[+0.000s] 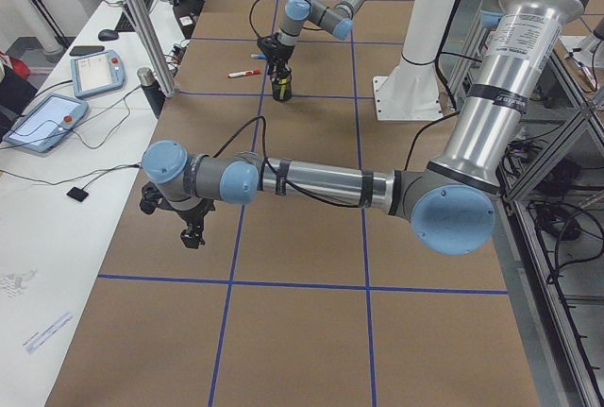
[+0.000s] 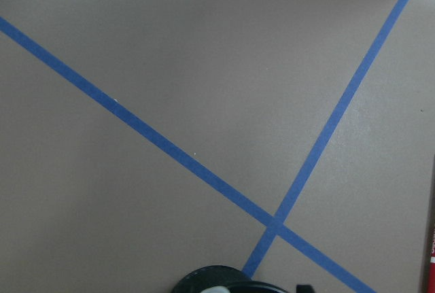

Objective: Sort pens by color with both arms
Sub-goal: 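Close the right gripper on the green highlighter in the cup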

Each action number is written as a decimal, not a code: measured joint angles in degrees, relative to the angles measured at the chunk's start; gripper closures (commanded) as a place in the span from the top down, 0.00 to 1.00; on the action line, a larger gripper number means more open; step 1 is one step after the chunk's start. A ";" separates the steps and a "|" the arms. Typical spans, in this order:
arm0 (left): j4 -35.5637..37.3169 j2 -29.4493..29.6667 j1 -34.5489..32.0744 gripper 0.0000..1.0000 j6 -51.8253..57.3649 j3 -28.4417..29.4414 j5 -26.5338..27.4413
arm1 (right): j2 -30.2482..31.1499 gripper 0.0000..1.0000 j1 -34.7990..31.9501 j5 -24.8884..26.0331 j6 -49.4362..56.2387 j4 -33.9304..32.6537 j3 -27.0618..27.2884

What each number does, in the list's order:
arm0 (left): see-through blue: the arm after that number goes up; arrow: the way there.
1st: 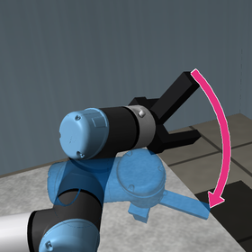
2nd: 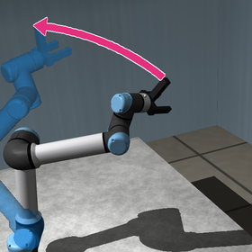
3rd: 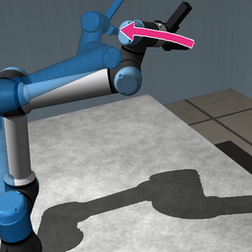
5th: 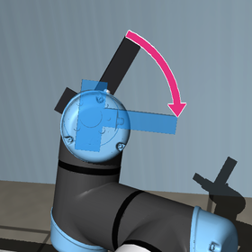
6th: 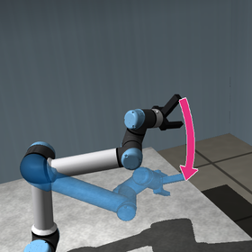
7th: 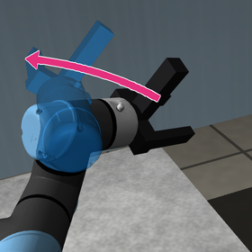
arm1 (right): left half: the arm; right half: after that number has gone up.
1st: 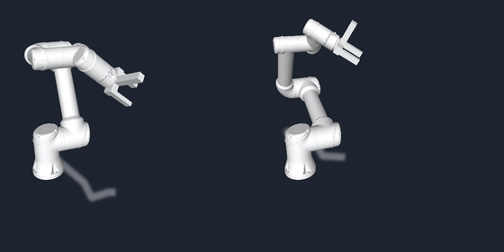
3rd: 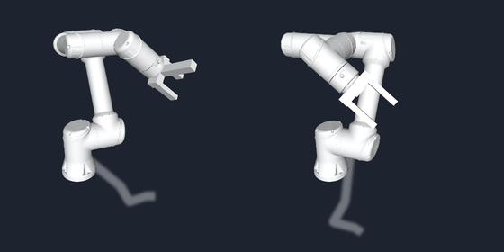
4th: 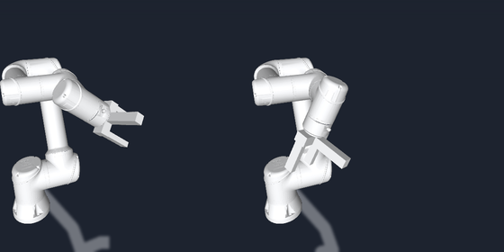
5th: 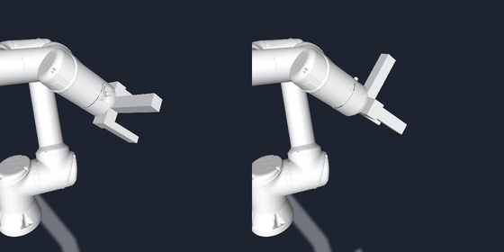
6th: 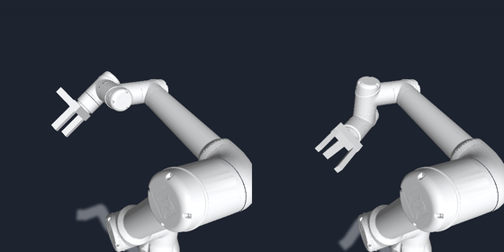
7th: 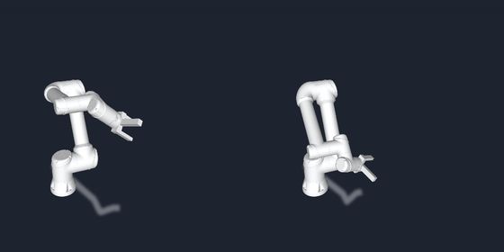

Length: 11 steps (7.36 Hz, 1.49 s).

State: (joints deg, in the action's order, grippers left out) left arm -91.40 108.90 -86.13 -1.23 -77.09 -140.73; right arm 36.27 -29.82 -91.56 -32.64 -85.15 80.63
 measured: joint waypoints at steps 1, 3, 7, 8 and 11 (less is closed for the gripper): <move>0.00 -0.04 0.00 0.99 0.00 -0.01 -0.01 | -0.32 0.55 -0.06 -0.01 0.06 0.02 -0.02; 0.08 -0.11 -0.12 0.99 1.11 0.07 0.01 | -0.80 0.55 -0.06 -0.02 -0.06 -0.01 -0.38; 0.09 -0.12 -0.26 0.99 2.21 0.50 0.02 | -1.07 0.43 -0.15 0.02 0.03 -0.02 -1.32; 0.07 -0.14 -0.26 0.99 2.26 0.53 0.02 | -0.94 0.39 -0.19 0.04 0.30 -0.02 -1.34; 0.00 -0.16 -0.30 0.99 2.28 0.53 0.02 | -0.79 0.19 -0.23 0.01 0.55 -0.01 -1.35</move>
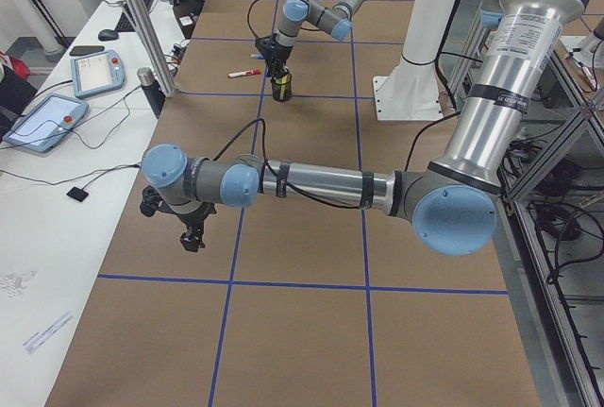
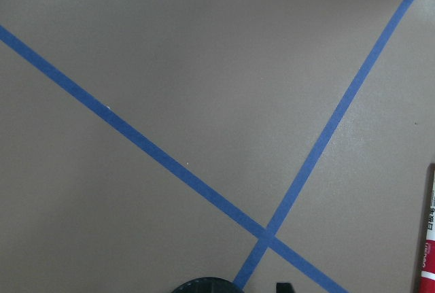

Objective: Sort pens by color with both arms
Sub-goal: 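Close the right gripper on the green highlighter in the cup, then lift the green highlighter with the right gripper while the left arm reaches in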

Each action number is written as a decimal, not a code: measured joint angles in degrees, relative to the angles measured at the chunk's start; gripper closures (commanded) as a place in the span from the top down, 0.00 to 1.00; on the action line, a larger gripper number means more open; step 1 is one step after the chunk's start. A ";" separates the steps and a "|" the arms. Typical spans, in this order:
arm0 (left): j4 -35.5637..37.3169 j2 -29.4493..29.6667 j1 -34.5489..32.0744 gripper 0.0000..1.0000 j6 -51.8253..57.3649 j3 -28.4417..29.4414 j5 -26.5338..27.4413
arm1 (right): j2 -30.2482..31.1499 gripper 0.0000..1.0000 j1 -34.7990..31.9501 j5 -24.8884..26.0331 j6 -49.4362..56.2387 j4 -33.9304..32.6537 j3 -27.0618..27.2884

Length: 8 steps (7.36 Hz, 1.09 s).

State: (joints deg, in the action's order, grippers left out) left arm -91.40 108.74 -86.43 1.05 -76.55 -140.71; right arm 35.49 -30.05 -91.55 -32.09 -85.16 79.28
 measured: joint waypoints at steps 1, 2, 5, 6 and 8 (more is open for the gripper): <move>0.01 0.03 -0.06 0.99 0.00 0.00 0.00 | -0.05 0.17 0.00 -0.02 -0.01 0.01 0.00; 0.07 0.11 -0.09 0.99 0.00 -0.01 0.00 | -0.13 0.15 0.00 -0.03 -0.06 0.05 0.00; 1.16 1.87 -0.14 0.99 -2.09 -0.50 0.00 | -0.36 0.15 -0.82 -0.57 -0.53 -0.10 0.91; 2.11 3.03 -0.09 0.99 -5.61 -1.78 0.00 | -0.57 0.15 -2.02 -1.89 -0.63 -0.64 2.07; 6.20 5.31 1.02 0.99 -18.00 -8.42 0.00 | -1.92 0.15 -5.96 -6.22 -0.68 -5.57 6.99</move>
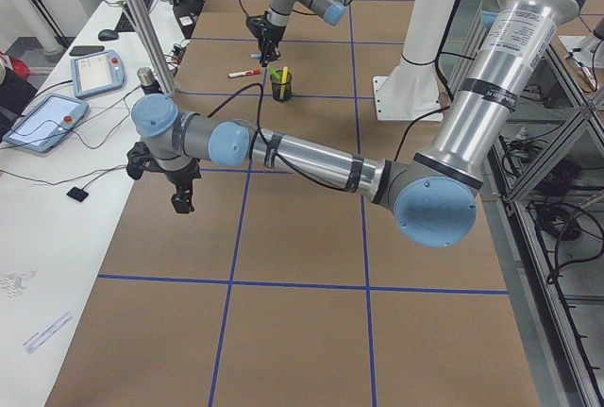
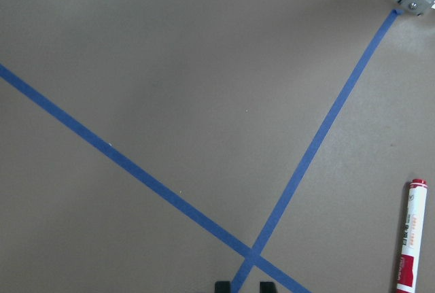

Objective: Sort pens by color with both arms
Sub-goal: 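Lift the green highlighter with the right gripper while the left arm reaches in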

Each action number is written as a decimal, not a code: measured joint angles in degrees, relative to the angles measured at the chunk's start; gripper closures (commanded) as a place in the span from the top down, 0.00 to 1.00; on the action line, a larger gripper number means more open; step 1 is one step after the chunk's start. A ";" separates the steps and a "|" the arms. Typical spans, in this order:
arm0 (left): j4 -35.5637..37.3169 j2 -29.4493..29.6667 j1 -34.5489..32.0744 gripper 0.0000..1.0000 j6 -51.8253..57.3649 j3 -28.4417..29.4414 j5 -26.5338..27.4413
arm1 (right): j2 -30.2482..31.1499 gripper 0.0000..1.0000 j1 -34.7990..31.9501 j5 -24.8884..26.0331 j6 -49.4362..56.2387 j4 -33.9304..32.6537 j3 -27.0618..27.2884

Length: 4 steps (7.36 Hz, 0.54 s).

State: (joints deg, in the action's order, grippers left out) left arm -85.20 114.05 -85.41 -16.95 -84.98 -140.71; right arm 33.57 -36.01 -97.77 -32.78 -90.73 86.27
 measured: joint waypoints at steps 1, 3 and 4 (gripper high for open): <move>2.56 1.21 2.33 0.99 -8.05 -4.56 0.09 | -0.66 0.15 -2.00 -1.63 -0.03 -2.32 3.18; 5.17 5.64 8.97 0.99 -28.14 -11.42 0.75 | -1.20 0.15 -6.76 -3.85 -0.19 -3.88 7.47; 5.44 8.88 12.99 0.99 -38.62 -13.18 2.09 | -0.65 0.15 -10.48 -5.85 -1.27 -4.09 7.87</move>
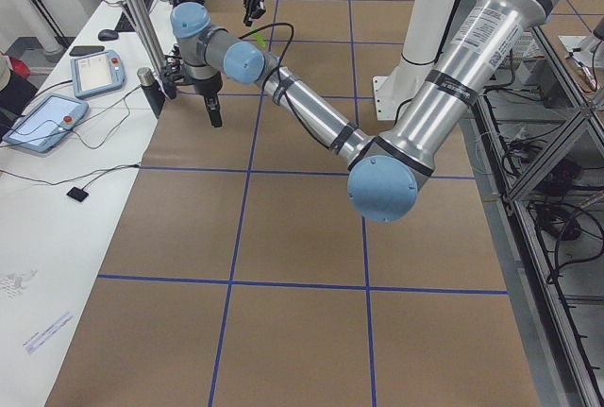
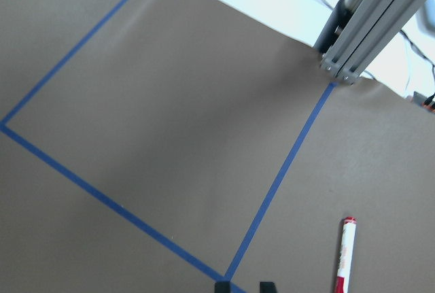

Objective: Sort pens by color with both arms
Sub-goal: 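Lift the green highlighter with the right gripper while the left arm reaches in, then lay the green highlighter down with the right gripper while the left grasps the yellow one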

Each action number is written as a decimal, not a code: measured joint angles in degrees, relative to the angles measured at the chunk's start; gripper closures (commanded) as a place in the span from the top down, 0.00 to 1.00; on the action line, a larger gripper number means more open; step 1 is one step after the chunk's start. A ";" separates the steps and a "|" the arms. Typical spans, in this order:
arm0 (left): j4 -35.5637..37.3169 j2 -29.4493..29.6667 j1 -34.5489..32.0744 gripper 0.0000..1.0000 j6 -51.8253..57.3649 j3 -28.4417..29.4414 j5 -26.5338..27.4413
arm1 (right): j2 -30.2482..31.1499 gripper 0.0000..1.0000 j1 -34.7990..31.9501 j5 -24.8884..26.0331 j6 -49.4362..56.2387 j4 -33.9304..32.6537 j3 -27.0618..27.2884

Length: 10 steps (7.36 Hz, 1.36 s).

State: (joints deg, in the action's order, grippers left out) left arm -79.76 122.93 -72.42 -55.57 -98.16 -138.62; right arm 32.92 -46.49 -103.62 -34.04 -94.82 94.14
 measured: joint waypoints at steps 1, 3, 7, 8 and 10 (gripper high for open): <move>0.09 3.69 4.68 0.99 -9.84 -0.89 2.85 | 1.20 0.11 -4.46 -3.39 -3.96 -0.12 -0.58; 0.52 10.22 13.94 0.99 -24.69 -0.92 9.50 | 3.18 0.11 -10.02 -11.94 -16.44 -0.11 -5.47; 4.86 27.20 29.58 0.99 -41.88 11.43 23.76 | 2.00 0.11 -12.26 -21.00 -23.82 8.15 -24.36; 3.25 29.71 32.75 0.99 -45.26 15.41 26.99 | 1.04 0.11 -12.24 -22.51 -23.86 13.42 -28.12; -0.17 31.14 37.51 0.98 -49.47 20.22 31.68 | 0.68 0.11 -12.06 -24.37 -24.33 23.86 -31.40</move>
State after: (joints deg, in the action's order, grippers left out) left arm -79.92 154.07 -34.91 -105.04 -77.94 -106.95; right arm 33.60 -58.55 -127.99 -58.37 -70.95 62.74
